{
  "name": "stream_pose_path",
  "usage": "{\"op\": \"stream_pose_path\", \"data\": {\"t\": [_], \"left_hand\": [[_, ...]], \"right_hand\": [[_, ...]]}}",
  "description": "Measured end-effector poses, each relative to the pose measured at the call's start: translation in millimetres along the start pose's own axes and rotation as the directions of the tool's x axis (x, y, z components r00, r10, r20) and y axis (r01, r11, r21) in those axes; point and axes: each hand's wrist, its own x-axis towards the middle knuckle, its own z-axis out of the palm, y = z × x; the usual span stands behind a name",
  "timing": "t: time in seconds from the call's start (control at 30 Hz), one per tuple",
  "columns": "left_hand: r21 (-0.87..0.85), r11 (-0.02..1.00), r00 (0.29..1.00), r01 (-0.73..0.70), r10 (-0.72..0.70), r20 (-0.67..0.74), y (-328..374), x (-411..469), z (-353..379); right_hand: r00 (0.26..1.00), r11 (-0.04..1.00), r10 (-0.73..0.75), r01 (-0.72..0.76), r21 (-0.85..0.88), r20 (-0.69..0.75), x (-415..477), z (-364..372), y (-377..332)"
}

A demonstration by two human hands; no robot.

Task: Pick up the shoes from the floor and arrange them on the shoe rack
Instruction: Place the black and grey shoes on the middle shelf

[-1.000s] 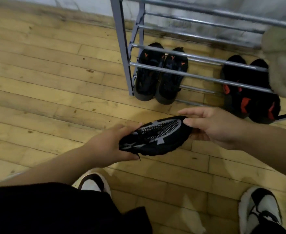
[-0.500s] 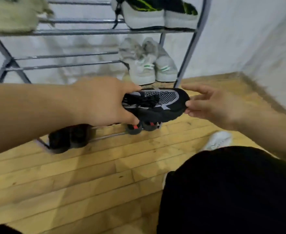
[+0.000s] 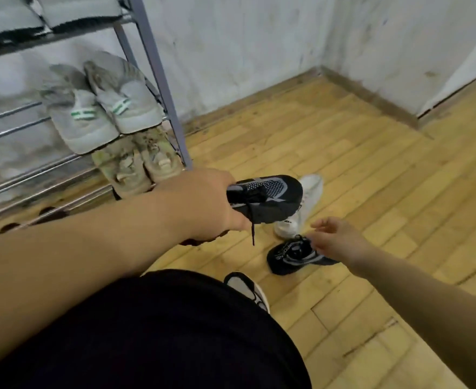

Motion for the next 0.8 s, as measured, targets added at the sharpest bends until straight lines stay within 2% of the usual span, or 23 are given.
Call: {"op": "stream_pose_path", "data": {"t": [0.07, 0.13, 0.2, 0.37, 0.6, 0.67, 0.8], "left_hand": [[-0.015, 1.0, 0.998, 0.02, -0.021, -0.051, -2.4, 2.4, -0.9], [-0.066, 0.996, 0.994, 0.064, -0.07, -0.087, -7.1, 5.3, -1.5], [-0.119, 0.988, 0.992, 0.102, -0.111, -0.067, -10.0, 6.6, -0.8], [-0.171, 0.976, 0.991, 0.132, -0.136, -0.013, -18.0, 5.8, -0.9], [-0.432, 0.888, 0.981, 0.159, -0.192, -0.034, -44.1, -25.8, -21.0], [-0.427, 0.893, 0.978, 0.145, -0.195, -0.075, -53.2, -45.6, -28.2], [-0.521, 0.841, 0.965, 0.147, -0.237, -0.11, -76.1, -97.1, -41.8]], "right_hand": [[0.998, 0.969, 0.032, -0.016, -0.247, 0.061, 17.8, 20.5, 14.1], [0.992, 0.927, 0.055, -0.007, -0.375, 0.116, 34.6, 43.0, 22.1], [0.99, 0.914, 0.059, -0.002, -0.406, 0.127, 48.8, 64.5, 29.3], [0.996, 0.928, 0.087, -0.076, -0.364, 0.016, 70.9, 96.7, 39.6], [0.994, 0.887, -0.062, 0.011, -0.461, -0.095, 20.4, 76.1, -14.9], [0.993, 0.869, -0.109, 0.069, -0.489, -0.052, -4.3, 68.5, -40.8], [0.977, 0.818, -0.161, 0.21, -0.535, 0.138, -64.3, 69.3, -114.2]]}}
